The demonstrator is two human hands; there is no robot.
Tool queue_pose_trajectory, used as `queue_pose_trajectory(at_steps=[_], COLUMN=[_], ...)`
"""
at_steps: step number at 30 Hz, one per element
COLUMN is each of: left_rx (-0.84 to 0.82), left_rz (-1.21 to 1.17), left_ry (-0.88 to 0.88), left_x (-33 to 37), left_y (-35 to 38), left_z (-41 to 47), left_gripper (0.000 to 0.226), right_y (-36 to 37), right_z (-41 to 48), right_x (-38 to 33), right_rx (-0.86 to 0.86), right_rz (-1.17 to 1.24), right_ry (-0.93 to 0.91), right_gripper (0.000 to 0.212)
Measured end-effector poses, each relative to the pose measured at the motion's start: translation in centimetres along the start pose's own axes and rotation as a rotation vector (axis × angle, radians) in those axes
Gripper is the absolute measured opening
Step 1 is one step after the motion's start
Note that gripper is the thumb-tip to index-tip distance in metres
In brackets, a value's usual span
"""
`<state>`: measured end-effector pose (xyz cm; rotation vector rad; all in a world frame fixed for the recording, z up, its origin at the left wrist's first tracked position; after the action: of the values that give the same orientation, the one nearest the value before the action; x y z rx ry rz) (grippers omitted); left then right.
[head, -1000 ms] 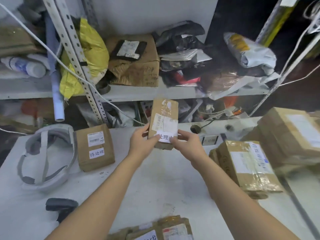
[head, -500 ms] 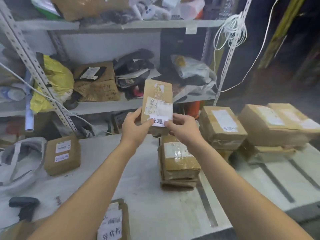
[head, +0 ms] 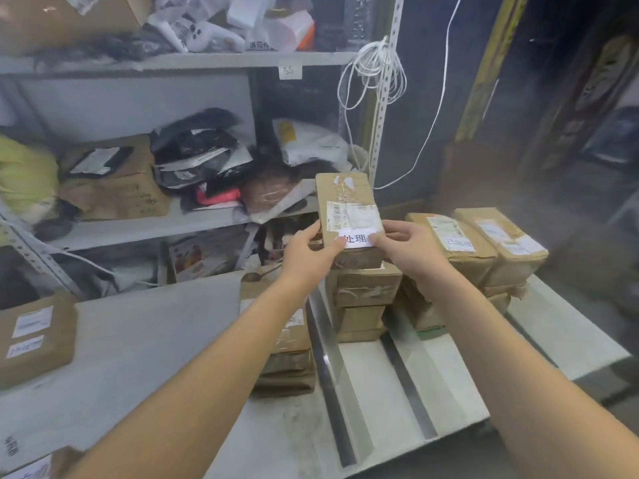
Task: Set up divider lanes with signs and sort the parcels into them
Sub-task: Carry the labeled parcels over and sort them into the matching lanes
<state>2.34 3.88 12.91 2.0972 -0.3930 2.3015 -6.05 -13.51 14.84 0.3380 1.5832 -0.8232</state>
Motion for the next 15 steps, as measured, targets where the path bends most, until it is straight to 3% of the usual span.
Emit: queue_pose_trajectory(at_steps=[10,15], left_rx=[-0.034,-0.041], left_rz=[0.045,0.118], left_ry=[-0.064,-0.060], left_x=[-3.6,-5.4], left_y=[5.6,6.3], left_z=[5.2,5.5], left_gripper=[0.050,0.053], right_y=[-0.8,-0.3], right_z=[6.9,7.2], right_x=[2.7,4.6], right_rx=[0.034,0.008], right_rz=[-0.171,-0.218], right_ry=[0.074,0.123], right_gripper=[0.032,0.041])
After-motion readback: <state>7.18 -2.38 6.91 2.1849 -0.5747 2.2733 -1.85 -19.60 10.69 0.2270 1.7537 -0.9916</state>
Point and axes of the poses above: each hand's wrist, its own z-axis towards the middle knuckle, its own y-axis out of the palm, x = y × z, the point moved 9 cm from there along z, towards the middle knuckle, and after that the axes turned 11 degrees about x, right-handed, at the moved point
